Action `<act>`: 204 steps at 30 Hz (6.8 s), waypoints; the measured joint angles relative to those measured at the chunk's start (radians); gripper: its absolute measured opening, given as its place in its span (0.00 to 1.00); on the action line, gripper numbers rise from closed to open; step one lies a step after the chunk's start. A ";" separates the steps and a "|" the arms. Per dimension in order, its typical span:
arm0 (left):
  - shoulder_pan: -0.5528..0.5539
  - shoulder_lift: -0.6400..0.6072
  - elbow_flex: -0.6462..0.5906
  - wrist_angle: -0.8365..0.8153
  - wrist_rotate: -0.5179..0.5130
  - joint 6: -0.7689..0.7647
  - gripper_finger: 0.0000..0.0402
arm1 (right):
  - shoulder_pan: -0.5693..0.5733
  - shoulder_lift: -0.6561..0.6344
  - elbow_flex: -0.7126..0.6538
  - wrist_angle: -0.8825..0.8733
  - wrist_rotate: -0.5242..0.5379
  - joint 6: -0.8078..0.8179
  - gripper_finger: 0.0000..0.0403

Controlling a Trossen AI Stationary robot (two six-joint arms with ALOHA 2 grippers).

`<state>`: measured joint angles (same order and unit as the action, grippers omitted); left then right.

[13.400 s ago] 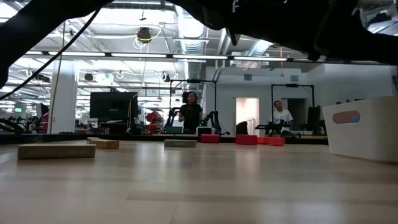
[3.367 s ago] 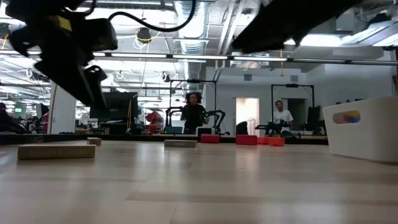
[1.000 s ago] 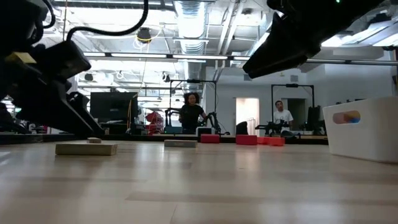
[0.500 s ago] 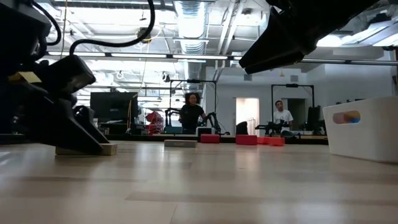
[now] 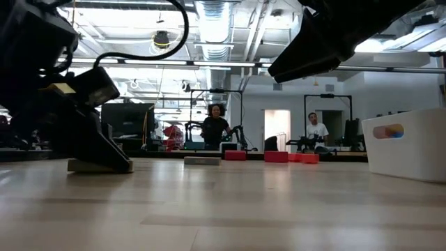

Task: Sort blocks by size
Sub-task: Put the wooden block into the white bin, then put the 8 stud blue game piece into the white bin

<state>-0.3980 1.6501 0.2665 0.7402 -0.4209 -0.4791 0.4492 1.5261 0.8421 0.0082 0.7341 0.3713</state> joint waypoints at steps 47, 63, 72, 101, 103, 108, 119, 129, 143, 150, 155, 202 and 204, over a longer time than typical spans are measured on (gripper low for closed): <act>0.323 -0.257 0.327 -0.146 0.556 0.336 0.26 | -0.054 0.282 0.192 0.499 0.000 -1.498 0.68; 0.310 -0.257 0.327 -0.138 0.608 0.335 0.27 | -0.117 0.282 0.201 0.479 -0.179 -1.479 0.56; 0.310 -0.258 0.327 -0.129 0.609 0.325 0.27 | -0.118 0.282 0.201 0.494 -0.211 -1.509 0.42; 0.319 -0.312 0.325 -0.234 0.524 0.434 0.51 | 0.001 0.157 0.201 0.023 0.086 -0.946 0.21; 0.319 -0.316 0.325 -0.279 0.502 0.434 0.51 | 0.031 0.096 0.201 -0.147 0.116 -0.732 0.21; 0.319 -0.316 0.325 -0.381 0.481 0.422 0.51 | 0.084 -0.082 0.201 -0.544 0.099 -0.108 0.21; 0.274 -0.316 0.325 -0.550 0.521 0.465 0.51 | 0.173 -0.328 0.201 -1.132 -0.253 0.753 0.21; 0.196 -0.316 0.325 -0.691 0.509 0.466 0.51 | 0.162 -0.271 0.147 -1.199 -0.455 0.836 0.34; -0.011 -0.398 0.428 -1.007 0.406 0.407 0.51 | 0.075 -0.270 0.250 -1.420 -0.349 0.895 0.54; -0.148 -0.388 0.428 -1.021 0.387 0.360 0.51 | 0.080 -0.270 0.251 -1.334 -0.184 0.782 0.52; -0.270 -0.382 0.428 -1.029 0.264 0.340 0.51 | 0.078 -0.270 0.251 -1.333 -0.161 0.782 0.51; 0.117 -0.141 0.422 -0.599 0.142 0.605 0.21 | 0.146 -0.077 0.225 -0.938 0.150 0.556 0.48; 0.174 -0.141 0.422 -0.486 0.199 0.638 0.22 | 0.162 -0.047 0.225 -0.860 0.226 0.478 0.49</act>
<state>-0.2235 1.5089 0.6884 0.2538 -0.2222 0.1584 0.6111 1.4794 1.0668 -0.8515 0.9603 0.8496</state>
